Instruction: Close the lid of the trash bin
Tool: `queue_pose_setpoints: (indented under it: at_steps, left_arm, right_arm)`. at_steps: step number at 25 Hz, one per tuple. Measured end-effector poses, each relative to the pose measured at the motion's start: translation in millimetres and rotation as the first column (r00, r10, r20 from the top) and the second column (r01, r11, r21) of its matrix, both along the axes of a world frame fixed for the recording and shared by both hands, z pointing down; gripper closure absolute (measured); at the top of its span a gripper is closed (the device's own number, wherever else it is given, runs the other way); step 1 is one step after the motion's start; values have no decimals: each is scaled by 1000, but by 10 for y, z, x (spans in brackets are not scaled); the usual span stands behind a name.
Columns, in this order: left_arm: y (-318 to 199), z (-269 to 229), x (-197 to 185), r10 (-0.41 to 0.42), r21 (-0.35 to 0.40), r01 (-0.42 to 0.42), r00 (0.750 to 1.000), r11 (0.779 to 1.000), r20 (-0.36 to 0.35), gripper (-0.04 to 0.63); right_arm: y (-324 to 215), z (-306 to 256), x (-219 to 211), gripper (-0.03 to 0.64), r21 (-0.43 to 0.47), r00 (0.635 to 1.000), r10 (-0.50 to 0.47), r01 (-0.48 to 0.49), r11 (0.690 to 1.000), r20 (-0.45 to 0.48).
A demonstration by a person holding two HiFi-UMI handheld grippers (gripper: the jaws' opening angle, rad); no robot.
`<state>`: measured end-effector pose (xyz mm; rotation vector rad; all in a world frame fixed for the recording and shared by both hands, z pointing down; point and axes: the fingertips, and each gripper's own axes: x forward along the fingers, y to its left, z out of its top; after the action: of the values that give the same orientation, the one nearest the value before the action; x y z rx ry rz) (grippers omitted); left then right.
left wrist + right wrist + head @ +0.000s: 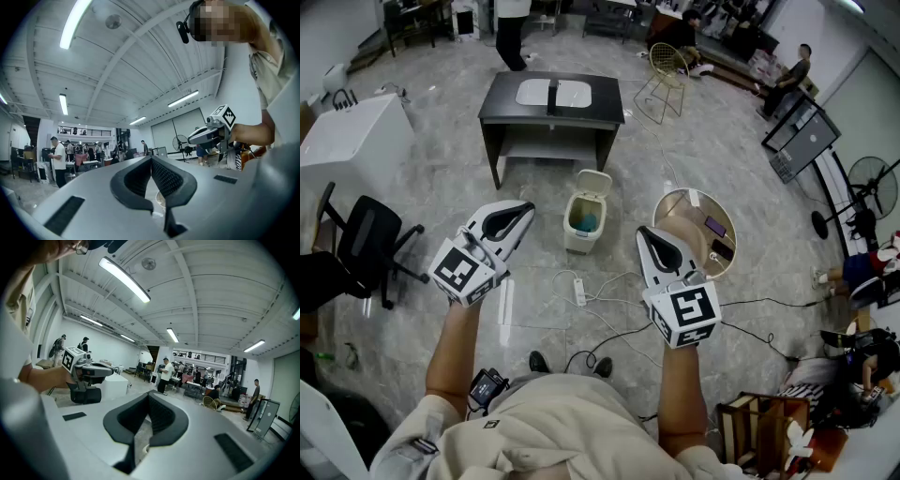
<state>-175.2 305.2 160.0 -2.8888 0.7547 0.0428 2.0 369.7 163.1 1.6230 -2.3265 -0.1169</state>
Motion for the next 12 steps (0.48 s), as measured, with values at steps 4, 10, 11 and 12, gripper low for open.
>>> queue_pose_setpoints:
  at_steps: [4,10,11,12]
  left_arm:
    - [-33,47,-148,6,3,-6,1000,1000,-6,577]
    - [-128,71,-371,19,4,-19,1000,1000,-14,577]
    - [-149,72,-408,20,3,-20,1000,1000,-16,577]
    - [-168,79,-441,23,2,-23,1000,1000,-18,577]
  right_arm:
    - [-21,51,-145,595,0,1000,6,-6,1000,0]
    - [-84,68,-366,594,-2,1000,24,-24,1000,-8]
    - [-99,69,-401,594,-3,1000,27,-27,1000,-9]
    - [-112,75,-434,594,-3,1000,29,-29,1000,-10]
